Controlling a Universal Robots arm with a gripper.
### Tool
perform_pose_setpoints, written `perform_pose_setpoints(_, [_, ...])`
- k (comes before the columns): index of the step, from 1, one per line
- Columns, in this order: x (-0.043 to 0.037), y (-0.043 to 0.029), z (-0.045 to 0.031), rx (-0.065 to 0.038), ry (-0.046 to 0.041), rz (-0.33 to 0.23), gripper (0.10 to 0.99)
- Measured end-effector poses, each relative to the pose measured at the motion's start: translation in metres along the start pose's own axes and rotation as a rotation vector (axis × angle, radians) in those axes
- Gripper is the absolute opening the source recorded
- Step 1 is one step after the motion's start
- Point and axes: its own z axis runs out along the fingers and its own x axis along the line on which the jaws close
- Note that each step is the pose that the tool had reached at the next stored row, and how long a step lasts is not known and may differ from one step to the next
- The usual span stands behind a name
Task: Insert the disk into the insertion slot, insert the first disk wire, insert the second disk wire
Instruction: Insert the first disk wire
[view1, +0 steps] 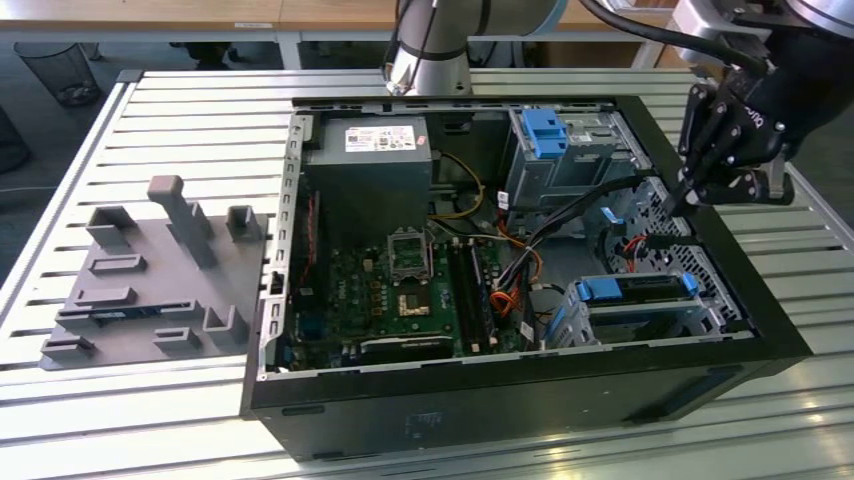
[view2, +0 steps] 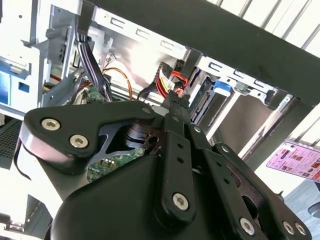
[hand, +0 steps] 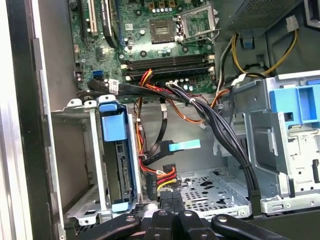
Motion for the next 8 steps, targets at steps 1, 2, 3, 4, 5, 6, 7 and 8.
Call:
perform_pose_setpoints(1, [0.0017, 0.001, -0.0001, 0.0, 0.0004, -0.001, 0.106])
perform_pose_setpoints(2, [0.0031, 0.0018, -0.0001, 0.0, 0.0007, -0.002, 0.106])
perform_pose_setpoints(3, [0.0043, 0.0025, -0.0001, 0.0, 0.0014, -0.002, 0.106])
perform_pose_setpoints(4, [0.005, 0.0034, 0.0002, 0.0, 0.002, -0.003, 0.106])
perform_pose_setpoints(5, [0.0053, 0.0042, 0.0008, 0.0, 0.0029, -0.003, 0.114])
perform_pose_setpoints(6, [0.0055, 0.0049, 0.0018, 0.001, 0.0042, -0.003, 0.165])
perform_pose_setpoints(7, [0.0057, 0.0055, 0.0028, 0.001, 0.0059, -0.001, 0.165])
perform_pose_setpoints(8, [0.0058, 0.0059, 0.004, 0.001, 0.0077, 0.0, 0.231])
